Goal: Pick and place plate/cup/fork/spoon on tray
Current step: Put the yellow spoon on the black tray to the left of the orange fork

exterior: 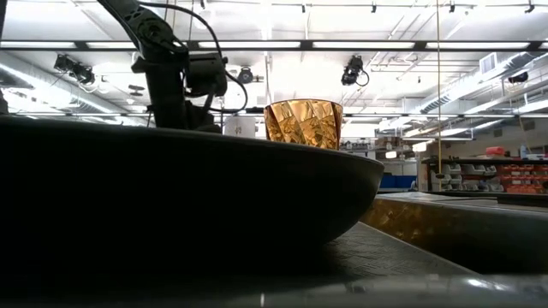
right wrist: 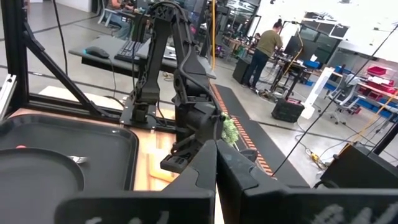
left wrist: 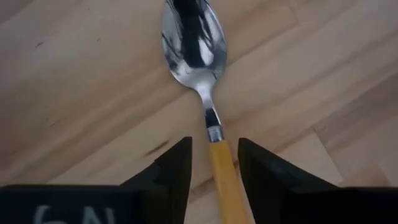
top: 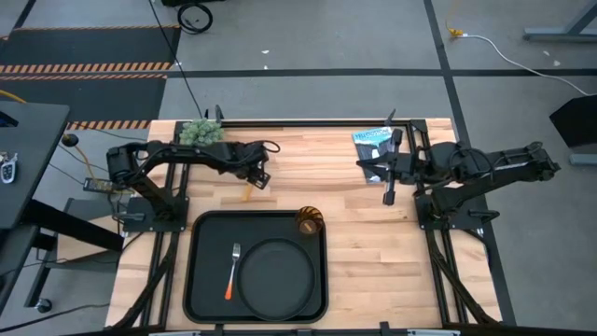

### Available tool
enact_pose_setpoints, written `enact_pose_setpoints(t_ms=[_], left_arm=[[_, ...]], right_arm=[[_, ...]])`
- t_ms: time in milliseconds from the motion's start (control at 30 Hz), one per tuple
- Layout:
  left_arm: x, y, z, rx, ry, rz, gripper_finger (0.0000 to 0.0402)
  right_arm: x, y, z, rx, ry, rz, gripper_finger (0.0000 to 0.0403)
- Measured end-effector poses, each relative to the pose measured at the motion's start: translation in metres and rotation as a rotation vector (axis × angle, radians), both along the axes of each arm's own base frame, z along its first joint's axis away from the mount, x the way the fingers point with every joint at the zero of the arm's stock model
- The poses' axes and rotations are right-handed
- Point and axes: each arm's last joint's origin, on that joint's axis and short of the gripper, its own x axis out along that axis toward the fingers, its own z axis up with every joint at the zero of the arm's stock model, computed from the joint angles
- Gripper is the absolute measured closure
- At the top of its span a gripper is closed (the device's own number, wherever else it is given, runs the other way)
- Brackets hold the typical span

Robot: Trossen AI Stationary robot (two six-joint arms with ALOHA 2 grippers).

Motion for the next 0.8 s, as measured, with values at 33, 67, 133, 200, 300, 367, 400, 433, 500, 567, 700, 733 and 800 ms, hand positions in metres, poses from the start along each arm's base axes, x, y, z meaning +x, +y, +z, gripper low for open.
enact_pose_setpoints(t_ms=[33, 67, 133, 200, 300, 367, 400, 433, 500, 567, 700, 733, 800], left_arm=[[0.0, 0.001, -0.001, 0.0, -0.001, 0.003, 0.0259], [0.001, 0.002, -0.002, 0.0, 0.0, 0.006, 0.0254], [0.0, 0.003, -0.004, -0.005, 0.012, 0.01, 0.0245], [0.002, 0.004, -0.007, -0.011, 0.01, 0.009, 0.0236], [0.003, 0.004, -0.012, -0.027, 0.018, 0.002, 0.0229], [0.004, 0.004, -0.014, -0.033, 0.027, 0.0, 0.0229], [0.005, 0.005, -0.016, -0.033, 0.025, -0.001, 0.0229], [0.005, 0.005, -0.017, -0.037, 0.028, -0.001, 0.0229], [0.005, 0.005, -0.019, -0.04, 0.032, -0.002, 0.0229], [0.006, 0.005, -0.022, -0.05, 0.041, 0.0, 0.0229], [0.007, 0.005, -0.029, -0.065, 0.052, 0.002, 0.023], [0.007, 0.005, -0.029, -0.067, 0.053, 0.001, 0.023], [0.009, 0.006, -0.031, -0.071, 0.055, 0.001, 0.023]], right_arm=[[0.001, 0.0, 0.0, 0.0, 0.002, 0.0, 0.0396], [0.001, 0.0, -0.001, -0.001, 0.005, 0.0, 0.0396], [0.002, 0.0, -0.001, -0.002, 0.009, 0.0, 0.0396], [0.003, 0.001, -0.002, -0.003, 0.011, 0.0, 0.0396], [0.004, 0.001, -0.002, -0.004, 0.01, 0.001, 0.0396], [0.004, 0.001, -0.002, -0.005, 0.01, 0.001, 0.0396], [0.004, 0.001, -0.002, -0.005, 0.009, 0.001, 0.0396], [0.004, 0.001, -0.002, -0.005, 0.009, 0.001, 0.0396], [0.004, 0.001, -0.001, -0.004, 0.007, 0.002, 0.0396], [0.004, 0.001, -0.001, -0.004, 0.006, 0.002, 0.0396], [0.004, 0.001, -0.001, -0.004, 0.004, 0.002, 0.0396], [0.004, 0.001, -0.001, -0.004, 0.004, 0.002, 0.0396], [0.004, 0.001, -0.001, -0.004, 0.004, 0.002, 0.0396]])
